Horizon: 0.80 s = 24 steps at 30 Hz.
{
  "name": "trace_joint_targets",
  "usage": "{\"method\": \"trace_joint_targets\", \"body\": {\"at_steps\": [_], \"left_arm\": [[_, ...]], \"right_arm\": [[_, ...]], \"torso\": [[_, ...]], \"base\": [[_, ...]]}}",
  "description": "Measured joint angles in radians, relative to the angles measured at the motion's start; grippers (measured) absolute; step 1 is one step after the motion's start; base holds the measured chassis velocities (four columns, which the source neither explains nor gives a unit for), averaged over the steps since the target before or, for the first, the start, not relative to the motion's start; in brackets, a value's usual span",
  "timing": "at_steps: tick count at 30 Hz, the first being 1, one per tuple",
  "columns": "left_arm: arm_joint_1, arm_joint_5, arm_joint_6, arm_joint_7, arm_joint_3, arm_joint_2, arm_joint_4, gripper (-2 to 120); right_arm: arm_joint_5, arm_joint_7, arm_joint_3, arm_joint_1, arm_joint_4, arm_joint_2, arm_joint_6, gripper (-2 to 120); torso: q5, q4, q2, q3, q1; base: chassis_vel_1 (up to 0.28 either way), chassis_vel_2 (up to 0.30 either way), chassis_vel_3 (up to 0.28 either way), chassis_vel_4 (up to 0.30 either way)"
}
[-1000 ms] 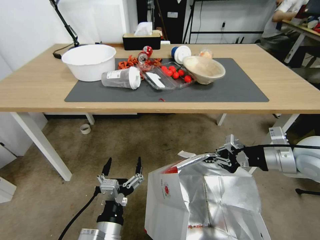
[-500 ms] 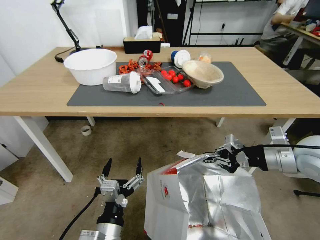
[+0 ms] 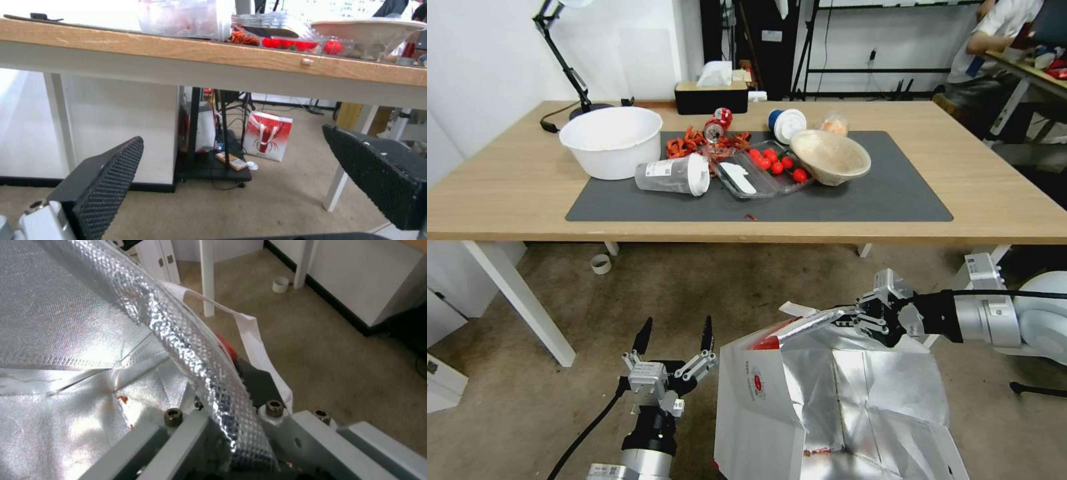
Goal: Pick up the food delivery bag from the floor and place it on the table.
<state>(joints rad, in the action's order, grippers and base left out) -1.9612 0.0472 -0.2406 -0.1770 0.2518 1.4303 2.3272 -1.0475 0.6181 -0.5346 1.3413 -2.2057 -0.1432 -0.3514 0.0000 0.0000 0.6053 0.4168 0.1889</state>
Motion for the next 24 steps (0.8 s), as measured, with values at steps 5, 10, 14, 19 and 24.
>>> {"method": "trace_joint_targets", "body": {"at_steps": [5,10,14,19,24], "left_arm": [[0.001,0.000,0.000,0.000,0.000,0.001,-0.001,100],[-0.001,-0.001,0.000,0.000,0.000,0.002,-0.001,100],[-0.003,-0.002,0.000,0.000,-0.001,0.004,-0.001,100],[-0.007,-0.003,0.000,0.001,-0.002,0.004,-0.001,100],[-0.010,-0.004,-0.001,0.001,-0.001,0.003,-0.001,100]], "right_arm": [[-0.001,0.001,-0.001,0.000,-0.001,0.003,0.000,0],[-0.003,0.002,-0.001,0.000,-0.002,0.005,0.000,0],[-0.005,0.003,-0.001,0.000,-0.002,0.007,0.000,0],[-0.006,0.004,-0.001,0.000,-0.002,0.009,0.000,0],[-0.008,0.004,-0.002,0.000,-0.006,0.009,0.000,0]], "torso": [[0.0000,-0.0001,0.022,0.013,0.009],[0.0000,0.0000,0.040,0.024,0.016],[0.0000,-0.0001,0.058,0.035,0.023],[-0.0001,0.0000,0.080,0.047,0.033],[0.0000,0.0000,0.105,0.062,0.043]], "base": [[0.000,0.000,0.000,0.000],[0.000,0.000,0.000,0.000],[0.000,0.000,0.000,0.000],[0.000,0.000,0.000,0.000],[0.000,0.000,0.000,0.000]]}}
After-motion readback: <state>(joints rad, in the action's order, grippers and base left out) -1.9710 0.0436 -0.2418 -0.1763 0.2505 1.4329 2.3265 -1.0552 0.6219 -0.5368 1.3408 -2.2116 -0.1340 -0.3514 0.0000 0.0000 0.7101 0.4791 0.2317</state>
